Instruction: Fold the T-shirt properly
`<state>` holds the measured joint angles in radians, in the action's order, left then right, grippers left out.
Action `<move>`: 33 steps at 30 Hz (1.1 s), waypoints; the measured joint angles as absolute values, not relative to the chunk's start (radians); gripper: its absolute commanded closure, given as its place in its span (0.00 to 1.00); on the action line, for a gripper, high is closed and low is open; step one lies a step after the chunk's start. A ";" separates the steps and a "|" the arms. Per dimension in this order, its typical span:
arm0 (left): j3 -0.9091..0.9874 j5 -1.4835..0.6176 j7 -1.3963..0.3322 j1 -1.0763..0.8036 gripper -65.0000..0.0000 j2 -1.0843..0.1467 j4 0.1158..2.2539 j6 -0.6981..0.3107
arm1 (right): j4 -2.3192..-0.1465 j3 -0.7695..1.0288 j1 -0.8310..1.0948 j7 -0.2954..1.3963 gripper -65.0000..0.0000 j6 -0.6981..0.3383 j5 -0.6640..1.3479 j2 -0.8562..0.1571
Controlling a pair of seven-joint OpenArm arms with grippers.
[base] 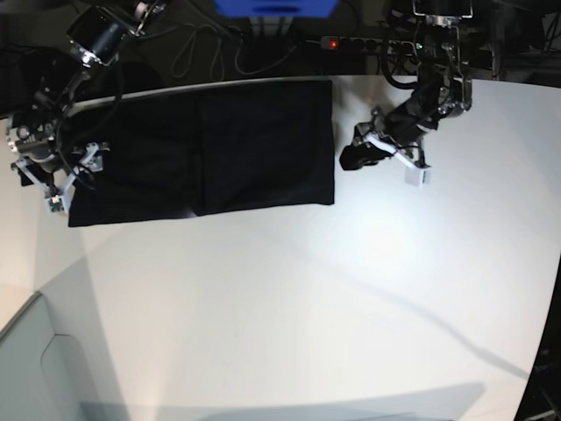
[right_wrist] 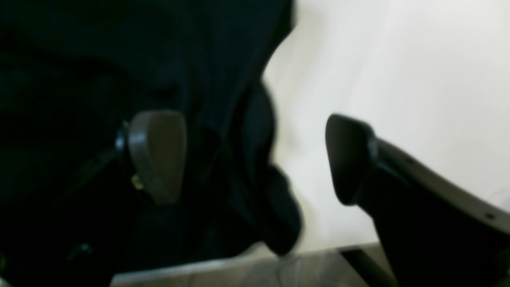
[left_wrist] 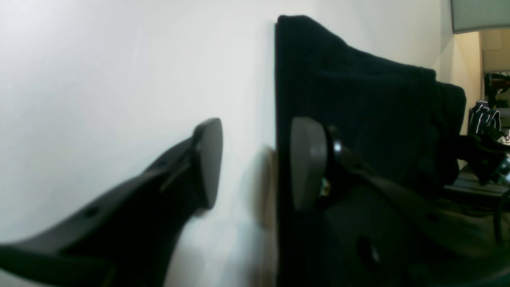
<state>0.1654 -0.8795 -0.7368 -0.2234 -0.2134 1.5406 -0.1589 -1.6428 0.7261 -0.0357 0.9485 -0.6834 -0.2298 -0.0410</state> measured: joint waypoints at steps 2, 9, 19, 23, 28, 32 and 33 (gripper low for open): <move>0.165 -0.880 -0.737 -0.224 0.58 -0.213 1.541 -0.159 | -1.619 0.725 -0.051 0.945 0.17 -0.683 -0.225 -0.052; 0.165 -0.879 -0.737 -0.223 0.58 -0.213 1.541 -0.159 | -1.502 0.766 -0.103 0.939 0.17 -0.683 -0.223 -0.084; 0.165 -0.879 -0.737 -0.224 0.58 -0.213 1.541 -0.159 | -1.369 0.805 -0.124 0.871 0.21 -0.682 -0.200 -0.114; 0.165 -0.879 -0.737 -0.224 0.58 -0.213 1.541 -0.159 | -1.321 0.810 -0.132 0.852 0.38 -0.680 -0.165 -0.121; 0.165 -0.879 -0.737 -0.224 0.58 -0.213 1.541 -0.159 | -1.292 0.803 -0.135 0.822 0.69 -0.680 -0.145 -0.116; 0.165 -0.879 -0.737 -0.224 0.58 -0.213 1.541 -0.159 | -1.291 0.800 -0.134 0.823 0.98 -0.684 -0.126 -0.111; 0.165 -0.879 -0.736 -0.224 0.58 -0.213 1.541 -0.159 | -1.291 0.800 -0.134 0.822 1.00 -0.684 -0.126 -0.110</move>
